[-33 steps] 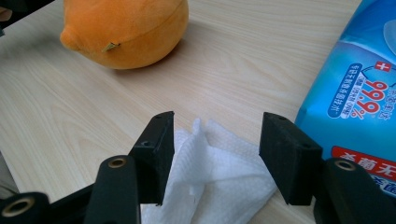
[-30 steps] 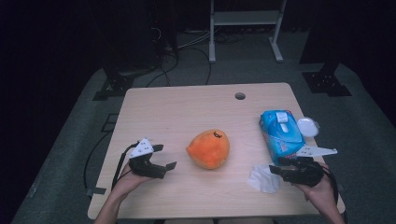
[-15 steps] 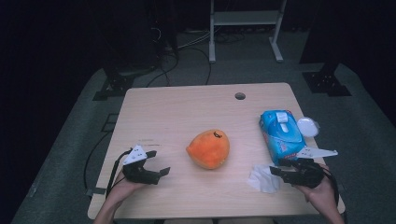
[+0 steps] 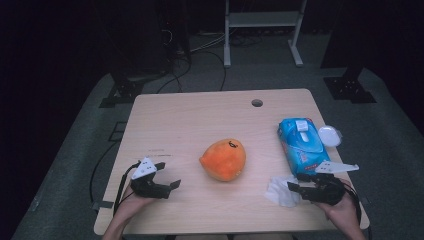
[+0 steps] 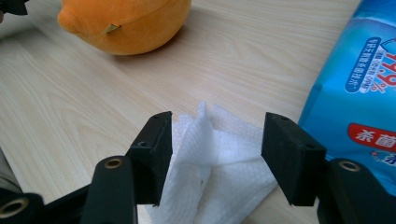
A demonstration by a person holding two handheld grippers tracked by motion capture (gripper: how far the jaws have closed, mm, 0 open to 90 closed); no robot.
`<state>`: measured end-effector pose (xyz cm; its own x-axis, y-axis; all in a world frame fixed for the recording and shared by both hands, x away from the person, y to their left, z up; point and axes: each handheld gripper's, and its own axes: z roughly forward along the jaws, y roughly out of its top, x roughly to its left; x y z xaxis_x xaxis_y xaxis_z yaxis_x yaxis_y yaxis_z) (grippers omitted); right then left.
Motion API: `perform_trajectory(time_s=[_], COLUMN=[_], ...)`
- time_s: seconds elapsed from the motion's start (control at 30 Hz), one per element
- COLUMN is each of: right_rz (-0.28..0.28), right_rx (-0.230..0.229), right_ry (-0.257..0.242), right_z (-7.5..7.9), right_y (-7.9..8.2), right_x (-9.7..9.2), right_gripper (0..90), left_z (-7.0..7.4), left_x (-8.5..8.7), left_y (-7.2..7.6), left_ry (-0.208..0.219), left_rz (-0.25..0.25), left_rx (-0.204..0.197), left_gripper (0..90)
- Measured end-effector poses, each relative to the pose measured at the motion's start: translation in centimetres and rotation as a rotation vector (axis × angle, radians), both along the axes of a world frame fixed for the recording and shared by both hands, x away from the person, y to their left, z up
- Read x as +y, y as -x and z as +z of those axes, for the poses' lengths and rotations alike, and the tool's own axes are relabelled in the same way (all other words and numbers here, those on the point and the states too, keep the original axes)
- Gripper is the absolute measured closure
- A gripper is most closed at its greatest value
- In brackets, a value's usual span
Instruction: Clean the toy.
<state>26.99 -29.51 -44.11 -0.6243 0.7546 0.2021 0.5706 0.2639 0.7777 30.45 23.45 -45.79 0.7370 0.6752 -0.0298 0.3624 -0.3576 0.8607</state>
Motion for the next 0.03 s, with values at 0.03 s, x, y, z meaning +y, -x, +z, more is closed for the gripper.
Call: perform_trajectory(time_s=[0.03], right_rz=[0.001], right_rx=[0.001], right_ry=[0.000], right_z=[-0.01], right_y=[0.02], right_x=[0.04], right_gripper=[41.9], left_z=[0.00], left_x=[0.00], left_y=[0.00], left_ry=[0.000], left_rz=[0.000], left_rx=[0.000], left_gripper=[9.1])
